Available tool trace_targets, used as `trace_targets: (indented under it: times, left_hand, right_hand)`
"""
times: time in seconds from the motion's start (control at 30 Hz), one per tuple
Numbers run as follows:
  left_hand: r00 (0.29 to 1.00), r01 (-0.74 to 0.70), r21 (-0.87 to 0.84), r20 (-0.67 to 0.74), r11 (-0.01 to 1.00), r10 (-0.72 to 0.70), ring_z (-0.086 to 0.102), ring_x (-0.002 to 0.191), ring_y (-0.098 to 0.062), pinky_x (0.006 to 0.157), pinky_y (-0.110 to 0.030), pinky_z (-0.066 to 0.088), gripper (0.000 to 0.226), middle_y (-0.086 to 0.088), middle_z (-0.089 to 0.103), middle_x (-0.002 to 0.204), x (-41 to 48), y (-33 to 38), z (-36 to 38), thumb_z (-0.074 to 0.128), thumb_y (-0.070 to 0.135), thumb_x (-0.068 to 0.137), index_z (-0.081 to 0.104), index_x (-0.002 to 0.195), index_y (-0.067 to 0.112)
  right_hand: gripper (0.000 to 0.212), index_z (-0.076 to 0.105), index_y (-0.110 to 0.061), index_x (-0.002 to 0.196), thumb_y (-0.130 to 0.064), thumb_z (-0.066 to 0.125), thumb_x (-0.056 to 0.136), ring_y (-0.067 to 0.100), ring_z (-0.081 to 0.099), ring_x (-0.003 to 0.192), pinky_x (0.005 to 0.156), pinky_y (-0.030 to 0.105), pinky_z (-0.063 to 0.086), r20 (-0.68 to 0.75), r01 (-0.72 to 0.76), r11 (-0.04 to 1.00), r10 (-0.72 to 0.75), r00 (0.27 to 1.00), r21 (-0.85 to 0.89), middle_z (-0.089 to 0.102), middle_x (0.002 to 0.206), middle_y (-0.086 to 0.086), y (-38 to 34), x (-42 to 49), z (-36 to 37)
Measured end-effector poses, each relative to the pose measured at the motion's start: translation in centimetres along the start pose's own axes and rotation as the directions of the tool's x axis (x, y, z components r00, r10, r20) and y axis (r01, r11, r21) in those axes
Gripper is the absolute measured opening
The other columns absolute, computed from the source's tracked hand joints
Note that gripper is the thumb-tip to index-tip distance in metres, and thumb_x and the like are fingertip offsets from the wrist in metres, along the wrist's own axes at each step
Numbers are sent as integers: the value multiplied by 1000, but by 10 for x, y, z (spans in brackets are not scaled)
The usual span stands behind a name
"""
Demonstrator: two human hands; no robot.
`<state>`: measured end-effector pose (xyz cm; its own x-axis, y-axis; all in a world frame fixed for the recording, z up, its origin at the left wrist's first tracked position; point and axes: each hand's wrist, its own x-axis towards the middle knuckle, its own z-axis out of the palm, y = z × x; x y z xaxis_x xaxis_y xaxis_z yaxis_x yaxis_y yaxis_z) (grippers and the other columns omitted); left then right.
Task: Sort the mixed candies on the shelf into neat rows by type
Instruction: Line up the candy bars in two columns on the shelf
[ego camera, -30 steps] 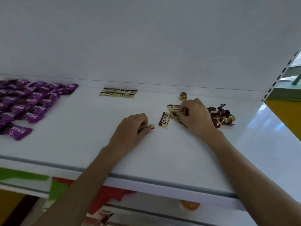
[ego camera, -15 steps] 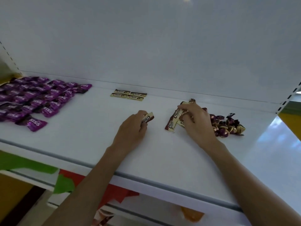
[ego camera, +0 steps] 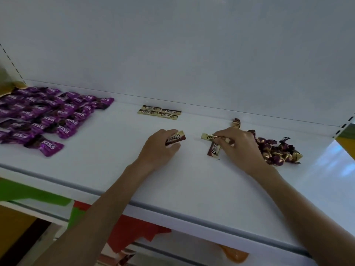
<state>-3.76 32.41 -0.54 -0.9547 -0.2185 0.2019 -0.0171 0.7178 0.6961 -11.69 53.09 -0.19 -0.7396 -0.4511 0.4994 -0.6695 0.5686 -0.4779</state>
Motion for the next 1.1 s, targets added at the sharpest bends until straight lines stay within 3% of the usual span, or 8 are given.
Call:
trace_targets:
  times: [0.2,0.3,0.37,0.5,0.7,0.87,0.97,1.1]
  left_hand:
    - [999,-39,5,-31,999,39,54,68,-10,58,-20,39,35,7,58,81,22,-30,-45,58,22,87,51,119,33]
    - [994,-68,14,-80,998,69,60,82,-16,74,-32,50,14,7,66,90,35,-47,-58,60,19,83,60,89,32]
    - [994,-56,14,-89,998,57,61,94,-18,84,-35,49,6,4,68,98,46,-58,-63,62,22,83,64,84,27]
    - [998,17,102,56,995,-22,50,119,-20,102,-34,38,46,0,52,133,64,-68,-68,58,37,86,51,128,21]
    - [977,-157,566,208,809,45,52,112,-27,86,-32,40,41,-9,55,125,78,-85,-73,41,37,93,47,126,14]
    - [970,-240,509,89,827,226,47,111,-21,83,-29,37,36,-2,54,118,77,-91,-80,46,40,90,48,117,17]
    - [914,-401,449,256,799,315,44,116,-17,92,-27,33,37,1,51,122,76,-101,-84,45,40,87,53,114,16]
    - [902,-402,475,352,783,250,42,122,-16,101,-32,33,45,3,44,134,78,-105,-83,44,44,91,45,127,17]
  right_hand:
    - [19,70,-18,96,-9,57,85,21,62,92,82,42,50,166,-6,997,18,986,-76,69,99,1,-24,35,34]
    - [21,71,-18,95,-9,56,83,22,59,98,84,35,46,174,-4,990,28,984,-139,67,101,1,-42,57,63]
    - [21,71,-18,96,-9,57,83,20,57,100,81,30,42,158,-5,987,31,987,-162,66,103,0,-51,70,82]
    - [20,70,-18,100,-13,57,86,21,54,106,82,31,40,163,0,971,40,986,-240,64,109,2,-59,88,102]
    - [23,69,-26,104,-26,53,88,21,52,102,80,32,43,205,-36,952,103,973,-306,65,105,1,-68,94,121]
    - [23,69,-21,105,-16,54,88,23,53,106,81,31,41,195,-50,949,115,974,-310,65,109,1,-70,99,126]
    - [22,67,-22,105,-17,53,89,18,52,107,74,24,35,182,-94,945,157,971,-313,63,111,-3,-69,100,129]
    - [22,66,-25,104,-18,51,89,17,53,108,75,27,38,149,-118,941,172,974,-316,62,112,-6,-71,104,133]
